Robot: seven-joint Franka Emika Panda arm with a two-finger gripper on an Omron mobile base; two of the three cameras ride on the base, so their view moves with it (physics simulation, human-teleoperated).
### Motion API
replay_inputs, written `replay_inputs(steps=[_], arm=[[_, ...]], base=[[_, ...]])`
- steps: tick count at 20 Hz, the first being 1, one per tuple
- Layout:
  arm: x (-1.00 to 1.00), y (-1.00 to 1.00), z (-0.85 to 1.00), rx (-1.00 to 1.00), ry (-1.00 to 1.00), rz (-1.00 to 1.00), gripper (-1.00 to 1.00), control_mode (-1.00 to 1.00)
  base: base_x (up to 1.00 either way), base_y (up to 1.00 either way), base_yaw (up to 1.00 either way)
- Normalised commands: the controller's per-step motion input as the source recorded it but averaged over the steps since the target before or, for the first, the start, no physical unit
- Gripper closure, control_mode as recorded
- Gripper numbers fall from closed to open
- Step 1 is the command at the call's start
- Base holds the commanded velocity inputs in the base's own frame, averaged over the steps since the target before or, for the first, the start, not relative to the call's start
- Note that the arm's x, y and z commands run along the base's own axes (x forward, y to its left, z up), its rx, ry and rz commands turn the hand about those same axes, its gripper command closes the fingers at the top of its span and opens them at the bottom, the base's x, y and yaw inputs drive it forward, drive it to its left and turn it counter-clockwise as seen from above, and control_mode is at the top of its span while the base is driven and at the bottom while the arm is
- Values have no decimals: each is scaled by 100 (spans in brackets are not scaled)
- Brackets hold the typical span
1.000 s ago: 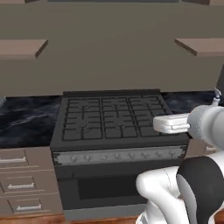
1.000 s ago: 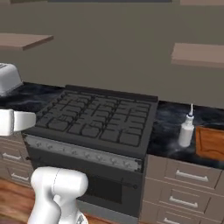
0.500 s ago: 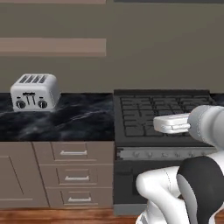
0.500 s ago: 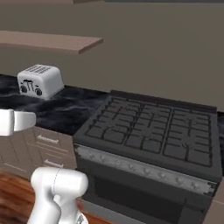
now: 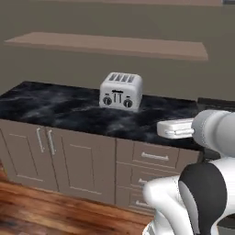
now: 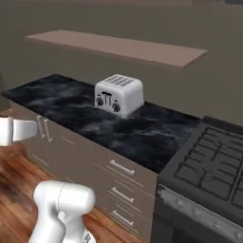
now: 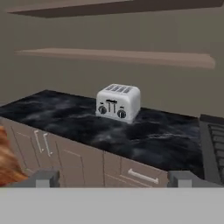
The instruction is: Grab the spray bottle from the shelves, then place it next to the cutting board for sanitizing. Then grab the dish brush from the countertop next to the sink and place it next to the cutting board.
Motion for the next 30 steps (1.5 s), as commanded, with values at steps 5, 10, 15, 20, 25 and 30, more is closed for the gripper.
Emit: replay_inputs(steps=[5,10,15,20,25,30], arm=[[0,0,0,0,0,0,-100,100],[0,0,0,0,0,0,-100,100],[0,0,0,0,0,0,-100,100],[0,0,0,0,0,0,-100,100],[0,0,0,0,0,0,-100,100],[0,0,0,0,0,0,-100,100]], base=[[0,59,88],[0,15,99],[0,0,100],[0,0,100],[0,0,100],[-15,-12,92]])
